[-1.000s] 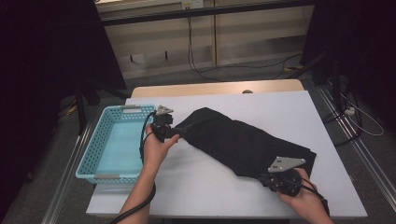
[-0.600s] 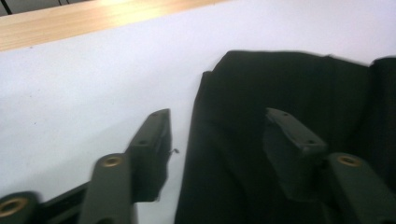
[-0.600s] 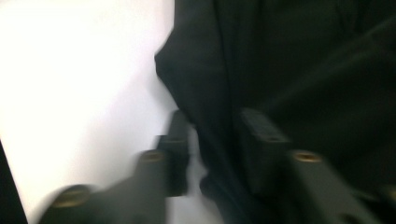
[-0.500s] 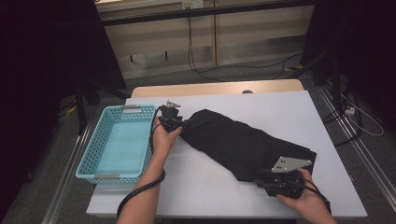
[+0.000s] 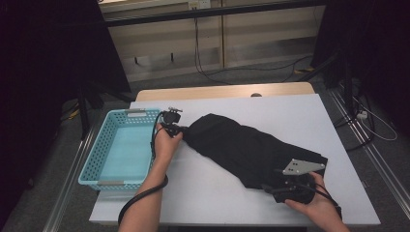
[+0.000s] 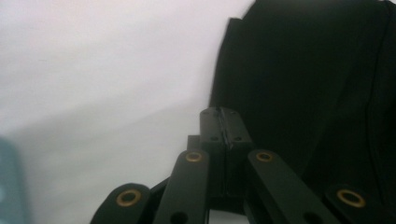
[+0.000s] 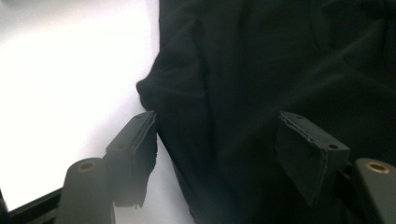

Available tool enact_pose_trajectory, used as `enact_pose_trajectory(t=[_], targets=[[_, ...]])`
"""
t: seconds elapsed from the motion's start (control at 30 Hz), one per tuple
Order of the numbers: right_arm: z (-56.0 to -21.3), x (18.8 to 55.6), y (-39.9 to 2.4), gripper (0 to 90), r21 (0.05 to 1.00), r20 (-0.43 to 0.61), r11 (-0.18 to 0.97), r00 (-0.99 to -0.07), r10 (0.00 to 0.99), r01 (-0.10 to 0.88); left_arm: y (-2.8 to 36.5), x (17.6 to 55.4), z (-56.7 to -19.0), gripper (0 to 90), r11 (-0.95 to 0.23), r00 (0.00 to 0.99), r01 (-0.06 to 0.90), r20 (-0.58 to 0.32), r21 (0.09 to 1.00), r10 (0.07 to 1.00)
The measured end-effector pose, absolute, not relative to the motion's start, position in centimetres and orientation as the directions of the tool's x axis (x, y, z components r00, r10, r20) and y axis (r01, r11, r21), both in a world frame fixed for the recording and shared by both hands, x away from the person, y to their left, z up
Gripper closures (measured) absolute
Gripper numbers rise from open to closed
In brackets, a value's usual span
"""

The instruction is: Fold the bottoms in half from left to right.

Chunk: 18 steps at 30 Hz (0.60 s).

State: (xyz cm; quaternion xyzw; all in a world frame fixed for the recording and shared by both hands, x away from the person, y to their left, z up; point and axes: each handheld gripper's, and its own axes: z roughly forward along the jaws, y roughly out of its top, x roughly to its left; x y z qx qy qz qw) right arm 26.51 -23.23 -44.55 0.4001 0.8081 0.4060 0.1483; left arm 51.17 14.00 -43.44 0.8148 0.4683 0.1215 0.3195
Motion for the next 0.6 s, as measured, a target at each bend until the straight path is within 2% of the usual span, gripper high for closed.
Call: enact_pose_trajectory(t=[0.17, 0.23, 0.3, 0.37, 0.4, 0.5, 0.6], targets=[[-44.6, 26.6, -23.2, 29.3, 0.776, 0.084, 0.352, -0.639, 0.765, 0.523, 15.0, 51.4, -42.3, 89.1, -0.355, 0.528, 0.668, -0.08, 0.654, 0.846], [-44.6, 26.6, -23.1, 29.3, 0.775, 0.084, 0.355, -0.642, 0.762, 0.523, 14.9, 51.3, -42.3, 85.7, -0.369, 0.529, 0.655, -0.051, 0.66, 0.847], [-44.6, 26.6, -23.1, 29.1, 0.774, 0.082, 0.358, -0.644, 0.761, 0.522, 14.8, 51.3, -42.5, 76.6, -0.346, 0.516, 0.659, -0.066, 0.668, 0.854], [-44.6, 26.5, -23.1, 28.5, 0.776, 0.082, 0.358, -0.645, 0.759, 0.52, 14.6, 51.2, -42.7, 60.5, -0.362, 0.516, 0.663, -0.05, 0.655, 0.855], [-44.5, 26.5, -23.0, 28.3, 0.777, 0.083, 0.358, -0.648, 0.758, 0.518, 14.6, 51.1, -42.8, 55.5, -0.366, 0.514, 0.669, -0.047, 0.646, 0.857], [-44.6, 26.5, -22.9, 27.6, 0.778, 0.083, 0.358, -0.649, 0.756, 0.517, 14.6, 50.8, -43.3, 51.3, -0.347, 0.485, 0.702, -0.06, 0.622, 0.873], [-44.6, 26.5, -22.8, 26.9, 0.776, 0.081, 0.364, -0.653, 0.753, 0.516, 14.5, 50.5, -44.0, 55.4, -0.341, 0.469, 0.734, -0.076, 0.587, 0.88]])
